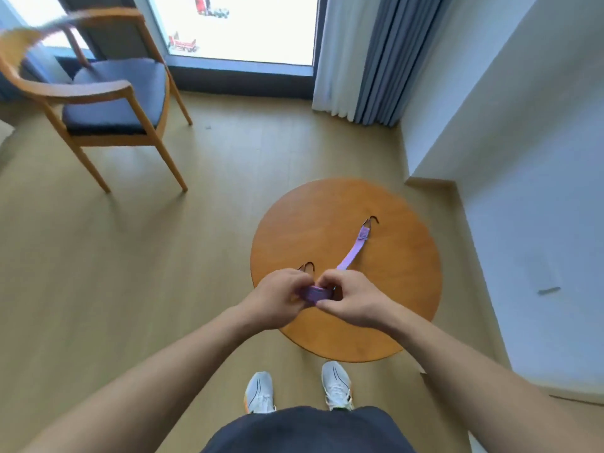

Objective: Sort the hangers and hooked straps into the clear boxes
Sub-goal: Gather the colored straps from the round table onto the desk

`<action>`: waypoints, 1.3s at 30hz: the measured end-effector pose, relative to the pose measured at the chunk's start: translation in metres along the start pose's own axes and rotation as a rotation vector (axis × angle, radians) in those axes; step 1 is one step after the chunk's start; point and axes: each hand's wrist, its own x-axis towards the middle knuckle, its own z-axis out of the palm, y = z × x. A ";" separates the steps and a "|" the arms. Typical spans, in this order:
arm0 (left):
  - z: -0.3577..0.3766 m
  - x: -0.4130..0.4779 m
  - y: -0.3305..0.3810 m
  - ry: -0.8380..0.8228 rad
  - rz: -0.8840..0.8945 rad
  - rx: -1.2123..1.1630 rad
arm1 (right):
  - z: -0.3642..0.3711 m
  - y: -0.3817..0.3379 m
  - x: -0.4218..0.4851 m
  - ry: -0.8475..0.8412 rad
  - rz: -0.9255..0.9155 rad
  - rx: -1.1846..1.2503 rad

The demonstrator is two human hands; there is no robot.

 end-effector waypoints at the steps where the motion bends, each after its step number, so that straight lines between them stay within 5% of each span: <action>1: -0.010 0.005 0.005 0.048 0.014 0.001 | -0.008 -0.005 -0.003 0.060 0.007 0.007; 8: -0.079 0.029 0.009 0.241 -0.029 -0.031 | -0.042 0.014 -0.023 0.257 0.219 -0.272; 16: -0.092 0.036 0.033 0.224 -0.020 -0.204 | -0.079 -0.059 -0.037 0.633 -0.008 -0.083; 33: -0.058 0.027 0.157 -0.307 0.351 -0.588 | -0.083 -0.114 -0.155 0.902 -0.192 0.646; 37: -0.038 0.028 0.191 -0.373 0.265 -0.828 | -0.064 -0.072 -0.191 1.018 0.070 0.522; 39: -0.031 0.025 0.211 -0.413 0.220 -0.962 | -0.041 -0.049 -0.203 0.880 0.120 0.490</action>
